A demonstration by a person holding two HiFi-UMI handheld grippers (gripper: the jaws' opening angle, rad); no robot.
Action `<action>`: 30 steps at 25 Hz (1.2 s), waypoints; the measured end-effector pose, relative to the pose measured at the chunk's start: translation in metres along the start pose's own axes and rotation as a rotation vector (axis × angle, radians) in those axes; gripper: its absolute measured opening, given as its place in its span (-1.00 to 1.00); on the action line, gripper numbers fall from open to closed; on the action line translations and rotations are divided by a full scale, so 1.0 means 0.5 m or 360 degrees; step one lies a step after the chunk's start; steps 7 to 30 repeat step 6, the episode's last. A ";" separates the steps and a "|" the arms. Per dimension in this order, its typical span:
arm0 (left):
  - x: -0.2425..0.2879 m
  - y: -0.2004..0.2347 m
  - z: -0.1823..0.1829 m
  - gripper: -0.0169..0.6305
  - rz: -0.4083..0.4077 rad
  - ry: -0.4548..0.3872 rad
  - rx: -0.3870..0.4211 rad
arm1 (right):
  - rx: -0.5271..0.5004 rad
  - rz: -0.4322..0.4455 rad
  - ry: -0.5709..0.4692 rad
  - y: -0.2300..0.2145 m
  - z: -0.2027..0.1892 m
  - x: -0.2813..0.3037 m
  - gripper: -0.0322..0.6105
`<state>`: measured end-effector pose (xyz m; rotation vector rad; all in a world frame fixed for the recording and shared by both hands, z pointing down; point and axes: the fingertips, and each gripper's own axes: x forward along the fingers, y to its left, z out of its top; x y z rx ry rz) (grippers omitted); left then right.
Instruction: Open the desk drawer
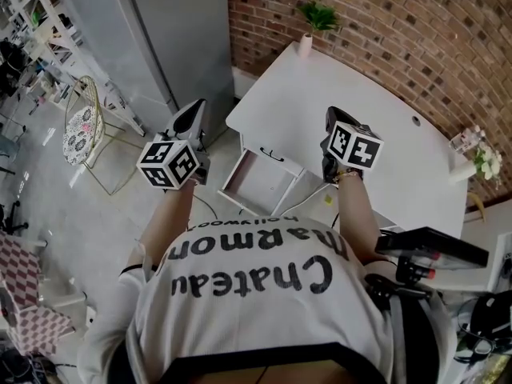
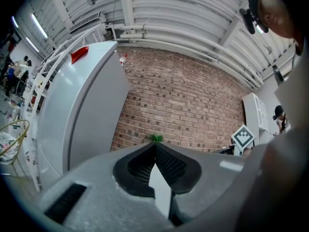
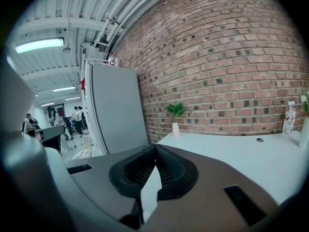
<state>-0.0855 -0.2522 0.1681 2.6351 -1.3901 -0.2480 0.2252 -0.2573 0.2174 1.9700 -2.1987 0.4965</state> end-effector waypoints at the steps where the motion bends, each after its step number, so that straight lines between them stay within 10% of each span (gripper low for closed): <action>1: -0.001 0.000 0.000 -0.90 -0.0001 -0.0001 -0.0001 | 0.0001 -0.0004 0.0003 0.000 -0.003 -0.001 -0.86; 30: -0.008 0.007 -0.010 -0.90 -0.0006 0.0000 -0.0016 | -0.0002 -0.0022 0.0012 0.003 -0.014 -0.004 -0.86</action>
